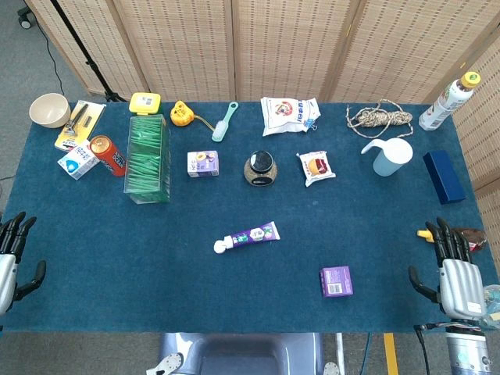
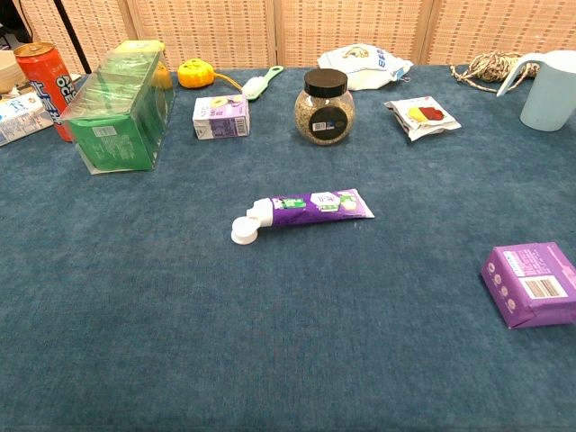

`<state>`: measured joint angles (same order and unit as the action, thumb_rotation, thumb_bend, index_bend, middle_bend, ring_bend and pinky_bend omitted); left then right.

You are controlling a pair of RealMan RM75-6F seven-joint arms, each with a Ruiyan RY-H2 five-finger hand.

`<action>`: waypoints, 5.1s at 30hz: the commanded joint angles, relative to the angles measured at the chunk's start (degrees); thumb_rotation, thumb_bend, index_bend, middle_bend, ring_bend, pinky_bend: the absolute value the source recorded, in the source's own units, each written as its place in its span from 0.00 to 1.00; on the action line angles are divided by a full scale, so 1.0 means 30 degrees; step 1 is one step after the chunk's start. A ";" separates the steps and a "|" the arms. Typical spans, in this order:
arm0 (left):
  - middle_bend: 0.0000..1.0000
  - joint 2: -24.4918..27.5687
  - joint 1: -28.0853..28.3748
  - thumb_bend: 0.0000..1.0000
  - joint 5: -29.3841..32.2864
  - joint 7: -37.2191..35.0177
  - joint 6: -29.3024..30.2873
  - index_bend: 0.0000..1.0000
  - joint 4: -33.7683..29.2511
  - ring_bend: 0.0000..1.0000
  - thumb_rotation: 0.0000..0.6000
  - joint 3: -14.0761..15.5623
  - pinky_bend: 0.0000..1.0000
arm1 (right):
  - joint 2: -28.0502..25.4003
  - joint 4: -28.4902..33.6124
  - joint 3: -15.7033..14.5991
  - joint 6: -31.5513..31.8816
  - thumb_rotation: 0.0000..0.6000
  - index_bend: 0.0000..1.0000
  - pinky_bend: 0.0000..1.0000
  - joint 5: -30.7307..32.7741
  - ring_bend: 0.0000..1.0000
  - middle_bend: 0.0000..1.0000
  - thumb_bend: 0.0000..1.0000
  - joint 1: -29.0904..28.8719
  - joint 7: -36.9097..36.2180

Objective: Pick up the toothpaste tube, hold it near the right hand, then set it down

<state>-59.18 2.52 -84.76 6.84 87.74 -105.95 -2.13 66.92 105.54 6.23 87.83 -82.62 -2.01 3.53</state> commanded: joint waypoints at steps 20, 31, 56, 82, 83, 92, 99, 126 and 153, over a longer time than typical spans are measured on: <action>0.02 0.0568 0.0488 0.44 -0.0088 0.0357 -0.0874 0.07 -0.0581 0.03 1.00 -0.0002 0.02 | 0.0004 -0.0142 -0.0088 0.0250 1.00 0.00 0.00 -0.0026 0.00 0.00 0.39 0.0219 -0.0319; 0.02 0.2344 0.1670 0.44 -0.0711 -0.0040 -0.3159 0.06 -0.1588 0.03 1.00 0.0390 0.02 | -0.0124 -0.0257 -0.0221 0.0631 1.00 0.00 0.00 -0.0376 0.00 0.00 0.39 0.0476 -0.0672; 0.20 -0.0692 0.9243 0.37 0.0768 0.1912 -1.1202 0.23 -0.0479 0.21 1.00 -0.2095 0.17 | -0.0349 -0.0040 -0.0406 0.0804 1.00 0.00 0.00 -0.0332 0.00 0.00 0.39 0.0873 -0.0662; 0.20 -0.8039 1.6111 0.35 0.8956 0.8280 -1.4478 0.23 0.2770 0.21 0.87 -0.3027 0.17 | -0.0508 0.0121 -0.0493 0.1131 1.00 0.00 0.00 -0.0150 0.00 0.00 0.39 0.1314 -0.0594; 0.20 -0.8188 1.6327 0.35 0.9272 0.8624 -1.4422 0.22 0.2778 0.21 0.86 -0.2960 0.17 | -0.0537 0.0124 -0.0499 0.1163 1.00 0.00 0.00 -0.0158 0.00 0.00 0.39 0.1345 -0.0617; 0.10 -0.9987 1.7953 0.33 1.2677 1.1584 -1.2765 0.07 0.3152 0.11 0.77 -0.2280 0.17 | -0.0671 0.0058 -0.0586 0.1402 1.00 0.00 0.00 -0.0237 0.00 0.00 0.39 0.1618 -0.0856; 0.06 -1.1507 1.8635 0.32 1.3947 1.2620 -1.1470 0.01 0.3771 0.08 0.72 -0.2164 0.17 | -0.0802 0.0013 -0.0588 0.1511 1.00 0.00 0.00 -0.0274 0.00 0.00 0.39 0.1748 -0.1045; 0.05 -1.5247 2.0055 0.32 1.7010 1.5609 -0.9064 0.00 0.6732 0.09 0.71 -0.2269 0.17 | -0.1006 -0.0393 -0.0700 0.2403 1.00 0.00 0.00 -0.0468 0.00 0.00 0.39 0.2603 -0.1988; 0.10 -1.5317 1.9808 0.35 1.7245 1.4711 -0.8118 0.02 0.8754 0.16 0.88 -0.4503 0.24 | -0.0962 -0.0337 -0.0552 0.2661 1.00 0.00 0.00 -0.0500 0.00 0.00 0.39 0.2881 -0.1846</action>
<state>-105.62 62.17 -33.71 51.74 63.53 -80.28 -14.70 64.01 104.48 4.59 95.79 -84.08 6.61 -2.06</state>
